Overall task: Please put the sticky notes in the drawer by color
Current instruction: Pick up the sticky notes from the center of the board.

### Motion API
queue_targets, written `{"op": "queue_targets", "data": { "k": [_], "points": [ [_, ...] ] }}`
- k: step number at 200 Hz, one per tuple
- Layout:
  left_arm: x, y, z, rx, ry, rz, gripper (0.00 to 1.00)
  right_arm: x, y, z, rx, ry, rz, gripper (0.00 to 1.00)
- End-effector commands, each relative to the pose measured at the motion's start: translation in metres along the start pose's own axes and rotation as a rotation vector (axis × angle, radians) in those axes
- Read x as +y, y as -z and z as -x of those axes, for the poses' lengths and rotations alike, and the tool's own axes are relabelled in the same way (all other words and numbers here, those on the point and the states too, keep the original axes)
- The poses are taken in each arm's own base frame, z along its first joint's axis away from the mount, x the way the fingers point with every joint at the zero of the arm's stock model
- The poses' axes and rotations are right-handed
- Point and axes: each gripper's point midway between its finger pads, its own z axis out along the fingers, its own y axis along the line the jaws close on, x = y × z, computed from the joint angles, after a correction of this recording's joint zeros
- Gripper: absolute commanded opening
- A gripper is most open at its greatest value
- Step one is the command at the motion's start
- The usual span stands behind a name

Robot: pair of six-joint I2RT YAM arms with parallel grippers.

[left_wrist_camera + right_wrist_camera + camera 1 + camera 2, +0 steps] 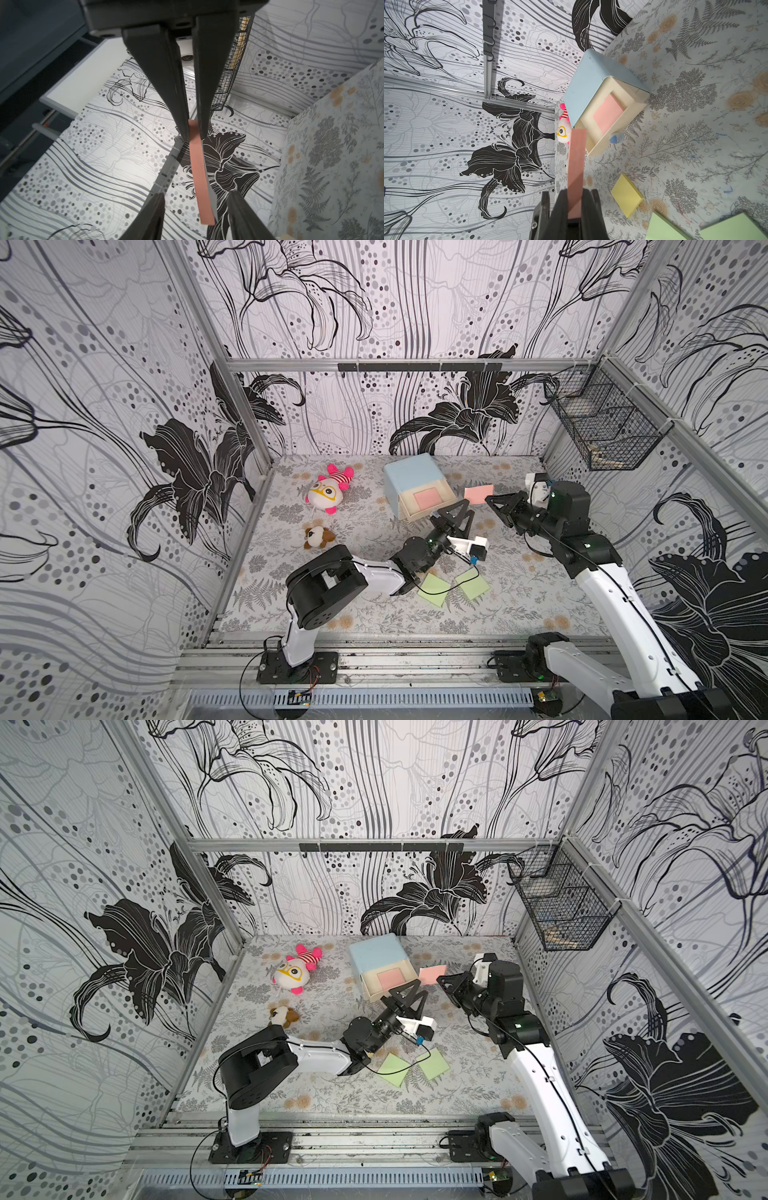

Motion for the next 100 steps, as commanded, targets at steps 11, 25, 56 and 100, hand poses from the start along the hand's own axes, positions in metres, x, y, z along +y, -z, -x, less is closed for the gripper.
{"op": "queue_targets", "data": {
  "k": [11, 25, 56, 100],
  "points": [
    [0.022, 0.022, 0.01, -0.005, 0.141, 0.062, 0.76, 0.006, -0.002, 0.013, -0.06, 0.069, 0.023, 0.0],
    [0.021, 0.035, 0.012, 0.002, 0.2, 0.06, 0.85, 0.009, -0.003, 0.017, -0.075, 0.087, 0.03, 0.0],
    [0.016, 0.063, 0.012, 0.05, 0.295, 0.045, 1.0, 0.01, -0.007, 0.029, -0.105, 0.134, 0.003, 0.0],
    [0.017, 0.098, 0.002, 0.113, 0.525, -0.051, 0.98, 0.012, -0.021, 0.033, -0.086, 0.226, 0.018, 0.0]
  ]
}}
